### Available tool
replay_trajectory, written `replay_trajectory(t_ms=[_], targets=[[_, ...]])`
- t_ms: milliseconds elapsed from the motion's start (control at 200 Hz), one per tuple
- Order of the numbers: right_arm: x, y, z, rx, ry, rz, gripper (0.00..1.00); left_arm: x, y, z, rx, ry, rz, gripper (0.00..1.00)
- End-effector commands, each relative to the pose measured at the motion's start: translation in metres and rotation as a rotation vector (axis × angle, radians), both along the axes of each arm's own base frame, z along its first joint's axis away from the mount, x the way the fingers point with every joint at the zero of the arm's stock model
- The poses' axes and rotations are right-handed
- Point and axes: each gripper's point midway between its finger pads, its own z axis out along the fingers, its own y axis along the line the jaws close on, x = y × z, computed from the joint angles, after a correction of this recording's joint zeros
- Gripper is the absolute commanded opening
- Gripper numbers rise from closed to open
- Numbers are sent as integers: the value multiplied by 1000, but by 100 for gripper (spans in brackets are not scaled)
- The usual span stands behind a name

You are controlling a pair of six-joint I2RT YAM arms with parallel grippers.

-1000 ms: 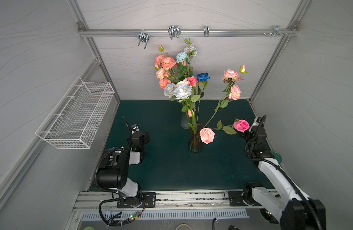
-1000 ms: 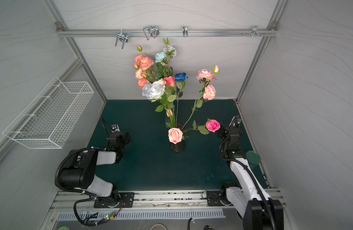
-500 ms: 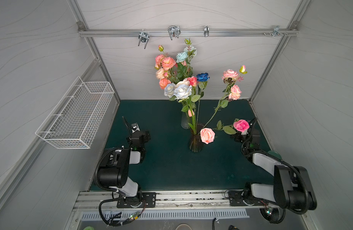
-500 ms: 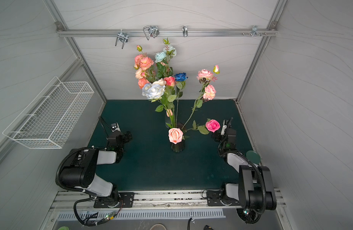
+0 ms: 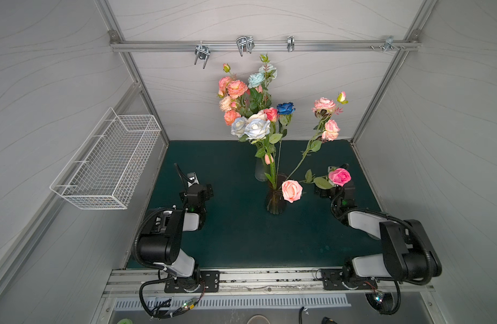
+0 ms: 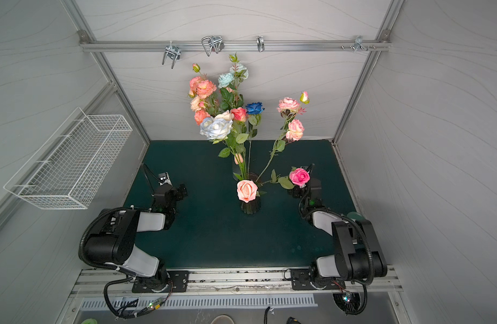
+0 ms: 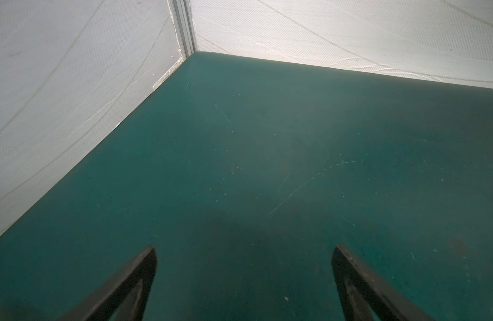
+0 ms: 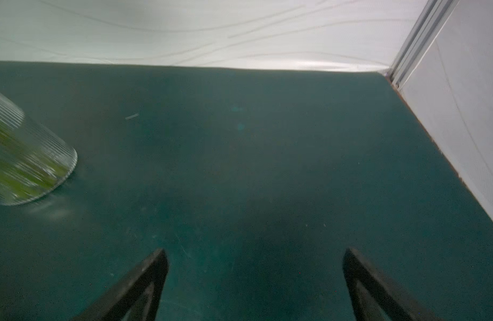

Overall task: Arrange flowers in a vase
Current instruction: Reset both arms

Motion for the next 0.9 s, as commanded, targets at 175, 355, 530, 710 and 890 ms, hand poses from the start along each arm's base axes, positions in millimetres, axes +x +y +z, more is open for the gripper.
replay_trajectory(t_ms=[175,355,530,710,890], targets=[[9,-3,-18,25,-37,10,99,10,1,16,18,-60,4,100],[17,-11,-20,11,-26,-54,99,10,1,16,18,-60,4,100],[17,-11,-20,21,-17,-49,99,10,1,16,19,-60,5,100],[17,-11,-21,20,-15,-48,99,10,1,16,20,-59,5,100],[16,-11,-20,21,-16,-49,99,11,1,14,22,-53,5,100]])
